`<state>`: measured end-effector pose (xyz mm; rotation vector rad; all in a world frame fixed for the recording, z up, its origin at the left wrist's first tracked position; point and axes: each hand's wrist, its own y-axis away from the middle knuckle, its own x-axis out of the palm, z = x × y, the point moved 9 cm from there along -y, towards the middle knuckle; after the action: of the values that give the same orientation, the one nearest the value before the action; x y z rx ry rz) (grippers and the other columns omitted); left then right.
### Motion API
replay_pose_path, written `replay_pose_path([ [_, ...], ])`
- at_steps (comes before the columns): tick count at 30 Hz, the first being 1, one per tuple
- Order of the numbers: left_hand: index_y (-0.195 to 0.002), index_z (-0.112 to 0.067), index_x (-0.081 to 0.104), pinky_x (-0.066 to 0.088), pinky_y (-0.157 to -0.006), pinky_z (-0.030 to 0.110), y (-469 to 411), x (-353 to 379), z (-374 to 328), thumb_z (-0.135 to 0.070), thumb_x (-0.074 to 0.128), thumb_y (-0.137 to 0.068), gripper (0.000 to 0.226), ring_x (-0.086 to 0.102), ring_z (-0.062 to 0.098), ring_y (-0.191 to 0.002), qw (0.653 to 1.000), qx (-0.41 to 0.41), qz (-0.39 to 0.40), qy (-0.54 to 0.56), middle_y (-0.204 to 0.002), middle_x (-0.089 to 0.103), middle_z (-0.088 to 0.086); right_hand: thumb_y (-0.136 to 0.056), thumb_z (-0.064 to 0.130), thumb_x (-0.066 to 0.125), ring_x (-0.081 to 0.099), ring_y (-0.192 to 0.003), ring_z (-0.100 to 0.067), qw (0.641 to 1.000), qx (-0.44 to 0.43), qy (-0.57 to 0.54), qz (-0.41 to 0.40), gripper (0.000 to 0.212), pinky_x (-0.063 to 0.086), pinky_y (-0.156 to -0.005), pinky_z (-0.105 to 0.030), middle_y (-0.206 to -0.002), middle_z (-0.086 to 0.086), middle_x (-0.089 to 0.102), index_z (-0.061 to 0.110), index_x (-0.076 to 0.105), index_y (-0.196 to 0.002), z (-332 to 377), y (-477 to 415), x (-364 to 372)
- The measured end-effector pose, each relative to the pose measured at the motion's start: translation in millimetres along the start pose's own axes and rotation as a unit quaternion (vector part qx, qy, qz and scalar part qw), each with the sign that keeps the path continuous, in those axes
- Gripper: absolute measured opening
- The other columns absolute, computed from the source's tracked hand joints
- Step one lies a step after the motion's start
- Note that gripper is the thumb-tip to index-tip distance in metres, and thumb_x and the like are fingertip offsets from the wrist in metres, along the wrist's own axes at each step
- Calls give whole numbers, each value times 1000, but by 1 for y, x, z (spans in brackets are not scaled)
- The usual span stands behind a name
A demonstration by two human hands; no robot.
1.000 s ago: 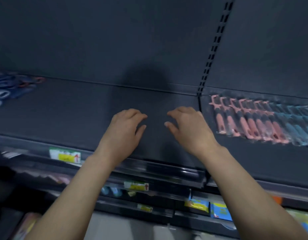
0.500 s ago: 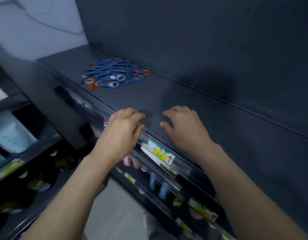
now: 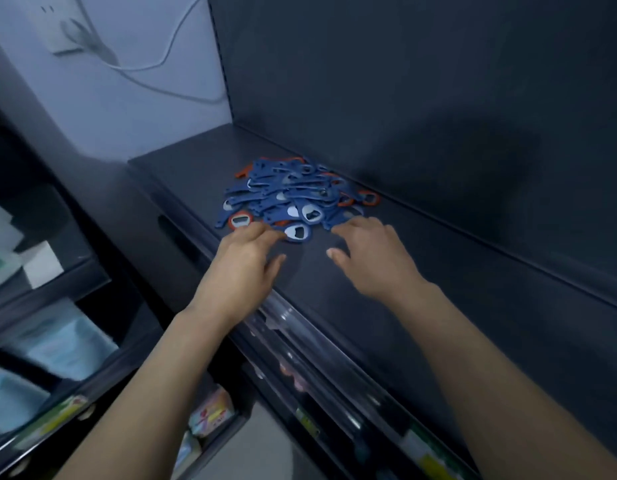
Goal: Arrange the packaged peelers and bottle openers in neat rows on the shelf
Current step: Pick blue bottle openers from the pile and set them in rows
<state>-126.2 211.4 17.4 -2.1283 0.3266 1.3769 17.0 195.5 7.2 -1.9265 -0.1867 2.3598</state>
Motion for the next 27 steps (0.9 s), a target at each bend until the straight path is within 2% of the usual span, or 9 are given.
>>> replay_pose_path([
  [5, -123, -8, 57, 37, -100, 45, -49, 23, 34, -17, 63, -86, 38, 50, 30, -113, 999, 13, 41, 10, -120, 56, 8, -94, 36, 50, 43, -119, -26, 999, 50, 17, 3, 38, 33, -96, -38, -128, -7, 52, 15, 54, -126, -12, -34, 14],
  [9, -134, -14, 46, 26, -105, 36, -88, 49, 47, -29, 60, -89, 50, 38, 25, -125, 995, 62, 80, 7, -134, 44, 4, -94, 37, 50, 43, -117, -25, 994, 111, 23, -13, 38, 33, -94, -36, -126, -5, 53, 15, 54, -125, -27, -53, 22],
  [11, -138, -17, 40, 22, -107, 35, -109, 59, 55, -36, 62, -87, 59, 31, 24, -130, 992, 81, 99, 8, -141, 37, 4, -93, 39, 52, 39, -121, -24, 991, 135, 12, -11, 43, 33, -98, -36, -130, -5, 49, 15, 50, -129, -32, -64, 28],
  [14, -146, -22, 25, 9, -115, 37, -132, 80, 72, -53, 66, -77, 86, 11, 23, -141, 983, 86, 161, -3, -153, 17, 2, -89, 46, 56, 27, -132, -24, 987, 160, -9, -1, 60, 29, -108, -37, -143, -5, 35, 17, 39, -139, -39, -82, 39],
  [17, -149, -31, 6, -4, -115, 41, -145, 102, 88, -66, 71, -61, 115, -7, 20, -143, 968, 86, 235, 5, -157, -3, -2, -81, 54, 61, 5, -142, -22, 983, 174, -53, 25, 83, 17, -113, -39, -156, -1, 10, 24, 22, -148, -43, -96, 54],
  [20, -146, -39, -6, -9, -114, 43, -156, 118, 96, -70, 73, -51, 128, -17, 20, -142, 958, 86, 273, 12, -157, -12, -3, -74, 59, 66, -8, -143, -19, 978, 176, -86, 71, 98, 8, -114, -42, -157, 7, -5, 34, 7, -149, -47, -111, 69],
  [22, -146, -41, -7, -7, -115, 43, -163, 124, 99, -71, 71, -51, 127, -15, 21, -143, 955, 80, 285, 18, -157, -11, -2, -72, 61, 66, -10, -143, -19, 975, 174, -100, 97, 101, 5, -114, -43, -157, 9, -7, 40, 2, -148, -48, -119, 78],
  [24, -146, -41, 0, 1, -115, 44, -170, 124, 101, -70, 69, -57, 117, -2, 23, -143, 959, 81, 272, 29, -157, 1, -2, -71, 63, 65, -9, -143, -21, 974, 169, -98, 119, 101, 3, -113, -44, -157, 8, -3, 43, 1, -147, -49, -126, 84],
  [27, -145, -40, 14, 14, -111, 42, -177, 117, 99, -62, 68, -67, 98, 16, 23, -136, 968, 99, 227, 41, -150, 22, -5, -67, 64, 67, 6, -137, -20, 978, 156, -86, 107, 100, 12, -111, -41, -151, 6, 15, 42, 10, -146, -48, -131, 82],
])
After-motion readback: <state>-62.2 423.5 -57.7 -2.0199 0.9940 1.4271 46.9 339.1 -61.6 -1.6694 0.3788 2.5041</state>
